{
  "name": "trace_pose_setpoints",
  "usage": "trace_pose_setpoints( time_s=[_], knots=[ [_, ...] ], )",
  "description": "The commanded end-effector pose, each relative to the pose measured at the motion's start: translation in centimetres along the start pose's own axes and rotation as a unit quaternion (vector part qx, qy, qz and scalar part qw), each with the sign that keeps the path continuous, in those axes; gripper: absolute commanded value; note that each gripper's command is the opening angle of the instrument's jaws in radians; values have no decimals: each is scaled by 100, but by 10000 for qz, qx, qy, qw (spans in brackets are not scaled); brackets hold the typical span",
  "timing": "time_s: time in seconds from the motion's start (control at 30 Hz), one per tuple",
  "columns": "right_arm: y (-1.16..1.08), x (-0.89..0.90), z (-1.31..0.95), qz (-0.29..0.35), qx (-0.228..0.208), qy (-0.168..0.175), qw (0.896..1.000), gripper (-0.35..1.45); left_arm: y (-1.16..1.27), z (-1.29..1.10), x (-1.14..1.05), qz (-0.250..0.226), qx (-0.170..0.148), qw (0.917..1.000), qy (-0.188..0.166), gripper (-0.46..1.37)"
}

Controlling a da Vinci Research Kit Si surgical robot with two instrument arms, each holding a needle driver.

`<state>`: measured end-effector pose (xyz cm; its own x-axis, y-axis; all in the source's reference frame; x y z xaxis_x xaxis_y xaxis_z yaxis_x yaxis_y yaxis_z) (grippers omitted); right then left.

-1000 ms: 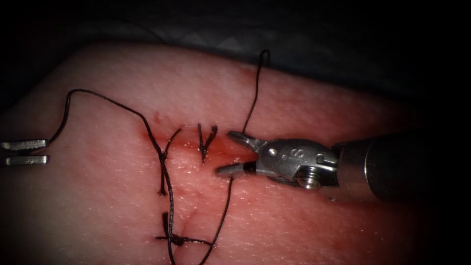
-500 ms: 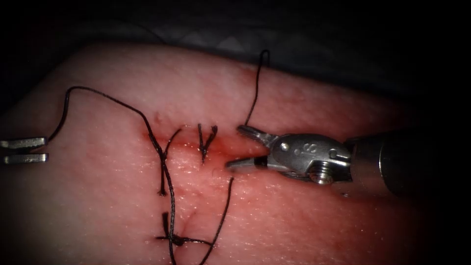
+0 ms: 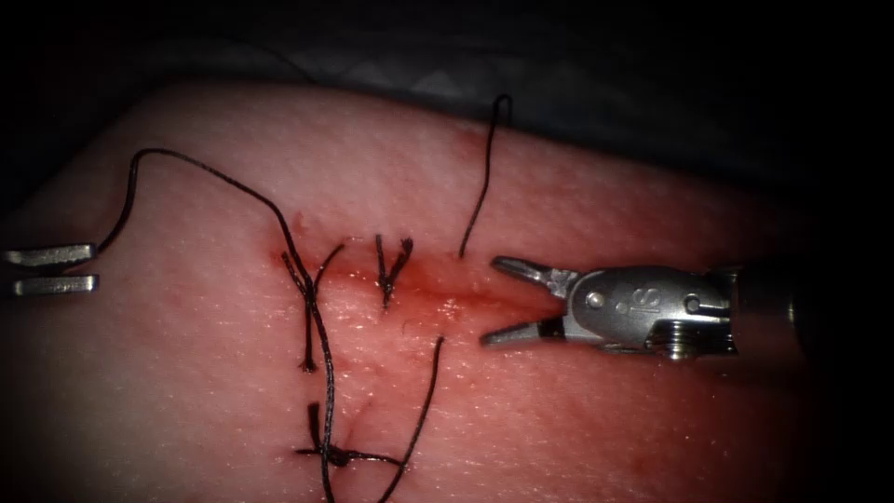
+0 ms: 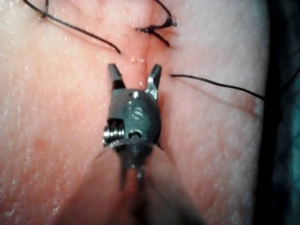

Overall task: Wound Closure
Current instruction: Pull the suture through the wound until a short tail remains above

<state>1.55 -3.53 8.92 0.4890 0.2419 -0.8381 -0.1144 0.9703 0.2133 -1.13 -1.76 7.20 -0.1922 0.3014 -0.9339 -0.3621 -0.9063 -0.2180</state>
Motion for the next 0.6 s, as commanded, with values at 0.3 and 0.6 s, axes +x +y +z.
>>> trace_pose_setpoints(
  time_s=[0.3,0.6],
  knots=[
    [-14,-6,11,-575,262,61,9980,97,-7,2,17,44,-15,10000,14,-35],
    [-24,2,41,-674,291,72,9973,98,-10,4,29,81,-20,10000,41,-35]
  ],
)
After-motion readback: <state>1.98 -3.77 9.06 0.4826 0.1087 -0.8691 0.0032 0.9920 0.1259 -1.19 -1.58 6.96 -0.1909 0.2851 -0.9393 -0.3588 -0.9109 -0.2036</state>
